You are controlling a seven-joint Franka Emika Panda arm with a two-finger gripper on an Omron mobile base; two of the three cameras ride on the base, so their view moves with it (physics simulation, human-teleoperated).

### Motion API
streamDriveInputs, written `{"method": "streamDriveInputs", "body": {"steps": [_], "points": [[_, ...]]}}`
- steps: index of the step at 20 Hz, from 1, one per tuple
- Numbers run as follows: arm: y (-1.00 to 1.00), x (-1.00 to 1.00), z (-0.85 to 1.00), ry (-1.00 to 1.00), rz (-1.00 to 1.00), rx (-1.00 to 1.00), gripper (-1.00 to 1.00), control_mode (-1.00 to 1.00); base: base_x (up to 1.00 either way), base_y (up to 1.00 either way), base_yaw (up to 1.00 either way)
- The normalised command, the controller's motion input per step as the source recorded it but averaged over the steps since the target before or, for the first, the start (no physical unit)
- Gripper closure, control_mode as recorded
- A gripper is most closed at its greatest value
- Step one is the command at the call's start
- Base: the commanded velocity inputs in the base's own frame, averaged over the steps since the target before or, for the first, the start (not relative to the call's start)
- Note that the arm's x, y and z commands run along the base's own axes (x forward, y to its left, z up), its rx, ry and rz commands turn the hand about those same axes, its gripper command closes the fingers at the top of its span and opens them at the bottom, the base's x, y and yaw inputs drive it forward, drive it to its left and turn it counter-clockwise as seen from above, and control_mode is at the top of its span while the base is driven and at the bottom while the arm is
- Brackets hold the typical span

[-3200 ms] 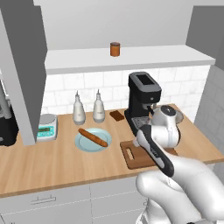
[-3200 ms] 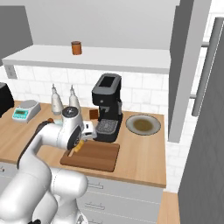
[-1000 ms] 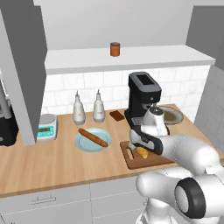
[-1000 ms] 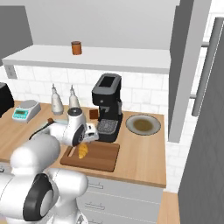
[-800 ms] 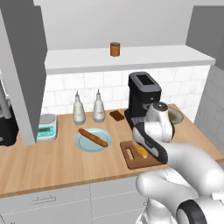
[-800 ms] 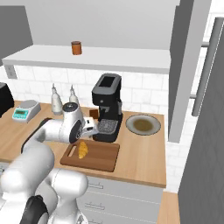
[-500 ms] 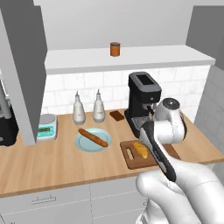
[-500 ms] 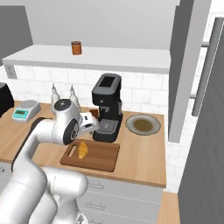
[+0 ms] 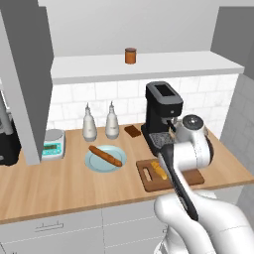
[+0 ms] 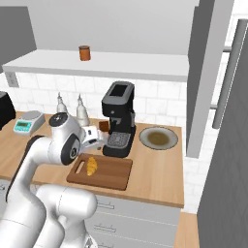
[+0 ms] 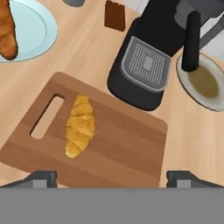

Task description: From the different types of pastries on the counter, select a croissant and place it on the cutting board. Then retrieve a jar of jam from the cabinet and place it alongside the croissant on the cutting board.

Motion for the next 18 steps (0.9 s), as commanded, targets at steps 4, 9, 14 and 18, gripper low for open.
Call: {"method": "streamDriveInputs", "body": {"steps": [4, 9, 14, 18], "points": [[0.0, 0.0, 0.47, 0.0, -0.27, -0.07, -1.0, -1.0, 0.0, 0.0, 0.0], [0.03, 0.0, 0.78, -0.12, -0.11, -0.07, -1.0, -1.0, 0.0, 0.0, 0.0], [0.0, -0.09, 0.88, -0.3, -0.01, -0.01, -1.0, -1.0, 0.0, 0.0, 0.0], [0.0, -0.28, 0.58, -0.32, 0.0, 0.0, -1.0, -1.0, 0.0, 0.0, 0.0]]}}
